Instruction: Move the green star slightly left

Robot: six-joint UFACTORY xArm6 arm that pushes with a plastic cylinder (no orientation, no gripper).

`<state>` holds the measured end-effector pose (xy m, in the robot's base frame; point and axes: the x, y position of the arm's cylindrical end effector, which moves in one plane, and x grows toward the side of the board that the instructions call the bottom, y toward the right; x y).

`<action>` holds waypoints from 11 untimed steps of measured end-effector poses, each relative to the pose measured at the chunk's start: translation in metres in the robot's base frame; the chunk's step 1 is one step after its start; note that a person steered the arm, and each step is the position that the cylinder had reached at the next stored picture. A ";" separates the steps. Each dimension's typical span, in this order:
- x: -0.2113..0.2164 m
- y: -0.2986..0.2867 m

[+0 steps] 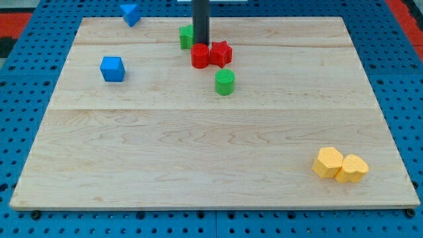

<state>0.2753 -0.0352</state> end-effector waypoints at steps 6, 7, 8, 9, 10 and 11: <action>-0.037 -0.087; -0.030 -0.078; -0.007 -0.087; -0.007 -0.121; -0.013 -0.138; 0.015 -0.111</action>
